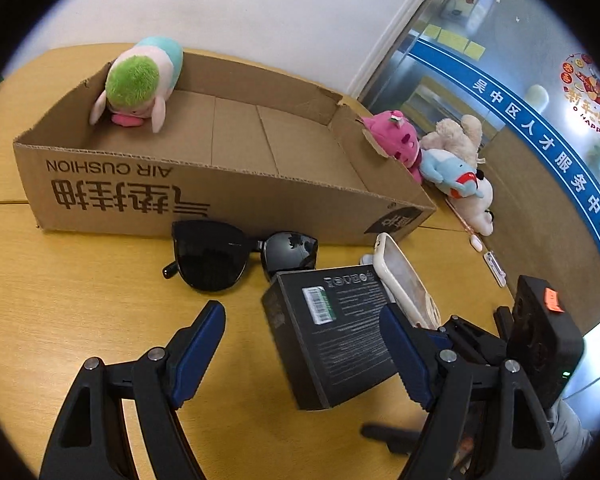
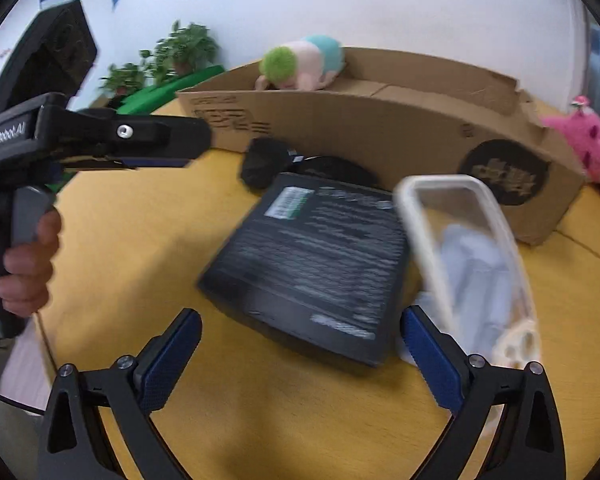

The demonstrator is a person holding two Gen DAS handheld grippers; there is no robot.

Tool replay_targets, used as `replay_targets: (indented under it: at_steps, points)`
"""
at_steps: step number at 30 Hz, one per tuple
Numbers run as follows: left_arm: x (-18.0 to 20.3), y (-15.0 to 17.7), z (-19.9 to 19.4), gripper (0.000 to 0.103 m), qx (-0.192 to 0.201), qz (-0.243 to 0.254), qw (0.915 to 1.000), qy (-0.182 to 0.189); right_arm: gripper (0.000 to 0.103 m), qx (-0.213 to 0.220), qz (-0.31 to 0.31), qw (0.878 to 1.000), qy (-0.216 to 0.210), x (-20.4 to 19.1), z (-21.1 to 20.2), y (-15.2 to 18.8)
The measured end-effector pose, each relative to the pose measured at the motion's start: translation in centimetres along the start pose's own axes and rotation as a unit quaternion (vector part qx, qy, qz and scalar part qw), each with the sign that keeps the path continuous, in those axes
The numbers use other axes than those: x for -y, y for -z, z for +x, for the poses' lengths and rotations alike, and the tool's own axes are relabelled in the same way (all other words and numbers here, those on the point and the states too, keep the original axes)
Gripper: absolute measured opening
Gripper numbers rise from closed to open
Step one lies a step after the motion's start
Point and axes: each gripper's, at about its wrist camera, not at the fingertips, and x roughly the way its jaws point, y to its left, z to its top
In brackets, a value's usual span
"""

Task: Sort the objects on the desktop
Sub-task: 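Close both grippers on the sides of the black UGREEN box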

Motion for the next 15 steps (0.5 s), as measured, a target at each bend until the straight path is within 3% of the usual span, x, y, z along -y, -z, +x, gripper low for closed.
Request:
replay_targets:
  at_steps: [2,6,9,15]
  points:
    - [-0.5,0.2,0.4,0.079,-0.008,-0.005,0.9999,0.007,0.098,0.011,-0.022,0.999,-0.039,-1.1,-0.6,0.4]
    - [-1.6,0.3,1.5,0.079,-0.024,-0.016,0.9991,0.031,0.098,0.018,-0.031,0.999,0.008,-0.8,-0.9,0.8]
    - [-2.1,0.3,3.0,0.079,-0.045,-0.023,0.9979,0.041,0.098,0.009,-0.003,1.0,0.009,0.4,0.0,0.6]
    - [-1.6,1.0,5.4,0.077,-0.088,-0.022,0.9939,0.062,0.094,-0.005,-0.027,0.999,0.02,-0.8,1.8,-0.3]
